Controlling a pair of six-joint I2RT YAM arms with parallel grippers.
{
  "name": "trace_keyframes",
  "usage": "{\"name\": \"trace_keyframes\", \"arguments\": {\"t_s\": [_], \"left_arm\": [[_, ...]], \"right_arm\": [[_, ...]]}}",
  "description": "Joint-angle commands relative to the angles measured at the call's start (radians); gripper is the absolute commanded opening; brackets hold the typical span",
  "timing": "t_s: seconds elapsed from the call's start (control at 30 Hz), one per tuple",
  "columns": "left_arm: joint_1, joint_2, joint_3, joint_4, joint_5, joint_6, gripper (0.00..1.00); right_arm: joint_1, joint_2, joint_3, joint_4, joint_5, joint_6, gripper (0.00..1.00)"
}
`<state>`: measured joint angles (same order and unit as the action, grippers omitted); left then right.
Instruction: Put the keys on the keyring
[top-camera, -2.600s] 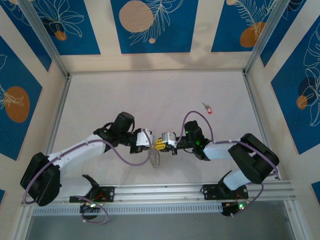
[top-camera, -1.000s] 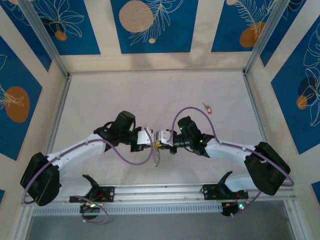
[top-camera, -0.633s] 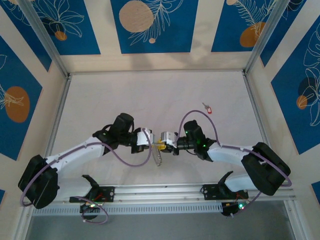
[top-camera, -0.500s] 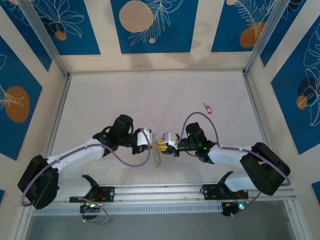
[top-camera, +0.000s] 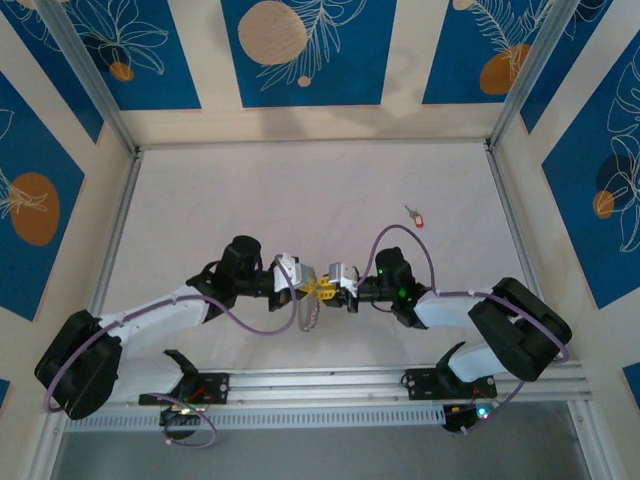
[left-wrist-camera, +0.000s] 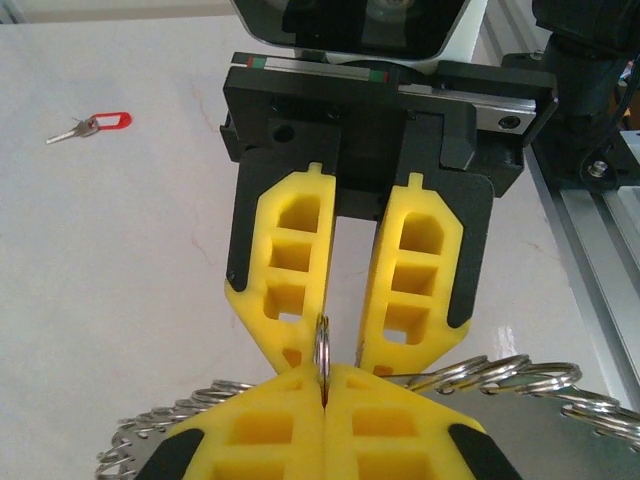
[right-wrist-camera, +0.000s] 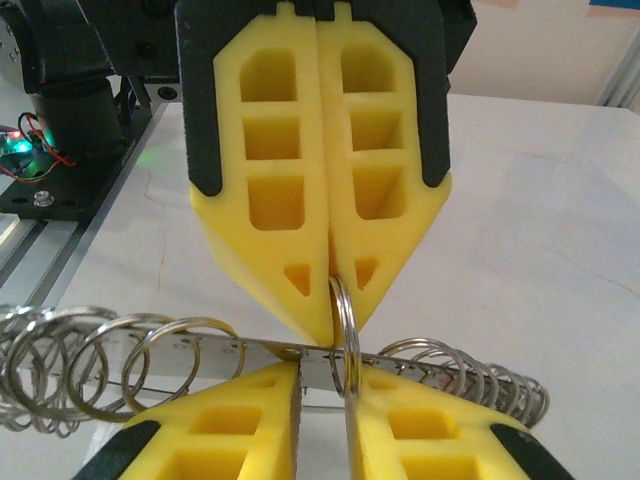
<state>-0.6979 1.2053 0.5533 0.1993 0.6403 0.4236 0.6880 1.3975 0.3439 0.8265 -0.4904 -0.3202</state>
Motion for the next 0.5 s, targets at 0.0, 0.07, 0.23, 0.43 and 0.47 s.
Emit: {"name": "trace_keyframes", "arguments": {"t_s": [0.0, 0.07, 0.23, 0.43, 0.47], "left_arm": [[-0.006, -0.014, -0.006, 0.061, 0.055, -0.026, 0.0], [-0.006, -0.018, -0.007, 0.06, 0.056, -0.028, 0.0], [-0.006, -0.019, -0.006, 0.063, 0.074, -0.032, 0.0], [-0.009, -0.017, 0.031, -0.073, 0.082, 0.067, 0.0], [-0.009, -0.021, 0.028, -0.071, 0.076, 0.071, 0.0]], "right_arm": [[-0.003, -0.005, -0.009, 0.109, -0.038, 0.019, 0.2], [-0.004, -0.006, -0.014, 0.128, -0.048, 0.026, 0.21], [-0.01, -0.011, -0.023, 0.172, -0.095, 0.042, 0.22], [-0.011, -0.04, -0.021, 0.135, -0.109, 0.033, 0.23], [-0.013, -0.044, -0.023, 0.134, -0.107, 0.032, 0.23]]}}
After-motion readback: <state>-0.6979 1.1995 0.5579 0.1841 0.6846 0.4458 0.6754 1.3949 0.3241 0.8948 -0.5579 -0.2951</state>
